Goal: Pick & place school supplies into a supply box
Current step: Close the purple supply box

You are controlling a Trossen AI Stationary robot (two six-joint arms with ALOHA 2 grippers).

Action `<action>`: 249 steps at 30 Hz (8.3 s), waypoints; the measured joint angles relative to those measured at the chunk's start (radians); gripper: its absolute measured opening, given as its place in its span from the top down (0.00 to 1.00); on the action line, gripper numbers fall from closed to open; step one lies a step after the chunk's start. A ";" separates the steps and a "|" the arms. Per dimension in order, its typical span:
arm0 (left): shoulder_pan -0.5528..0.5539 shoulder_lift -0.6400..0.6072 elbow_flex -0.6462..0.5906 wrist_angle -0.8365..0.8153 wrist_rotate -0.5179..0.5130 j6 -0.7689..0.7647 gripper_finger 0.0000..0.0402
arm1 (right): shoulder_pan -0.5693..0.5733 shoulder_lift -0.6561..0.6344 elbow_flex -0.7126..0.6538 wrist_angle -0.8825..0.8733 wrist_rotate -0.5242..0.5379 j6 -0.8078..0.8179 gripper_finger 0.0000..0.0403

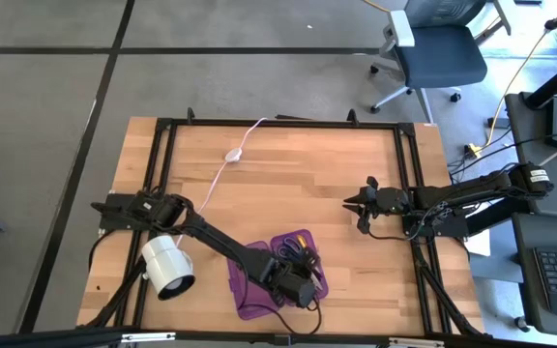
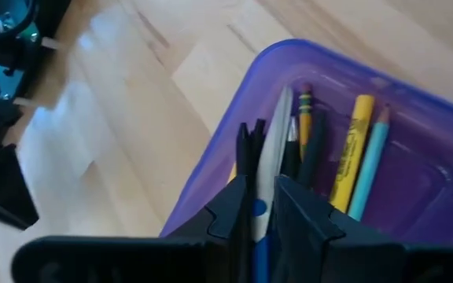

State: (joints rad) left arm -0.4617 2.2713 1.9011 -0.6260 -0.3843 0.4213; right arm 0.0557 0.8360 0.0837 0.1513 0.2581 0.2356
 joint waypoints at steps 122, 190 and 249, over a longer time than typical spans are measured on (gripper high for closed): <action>-0.395 -0.124 -0.048 -0.644 -0.285 -2.141 0.69 | 0.071 0.000 0.000 0.191 -0.308 0.100 0.80; -0.135 -0.620 -0.751 -0.260 0.018 -2.167 0.99 | 0.648 0.832 0.319 0.298 0.224 0.278 0.80; -0.118 -0.532 -0.793 -0.185 0.116 -2.388 0.71 | 0.648 0.833 0.318 0.294 0.238 0.278 0.80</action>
State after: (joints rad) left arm -0.5797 1.7397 1.1080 -0.8112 -0.2685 -1.9664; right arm 0.7036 1.6691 0.4015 0.4458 0.4961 0.5137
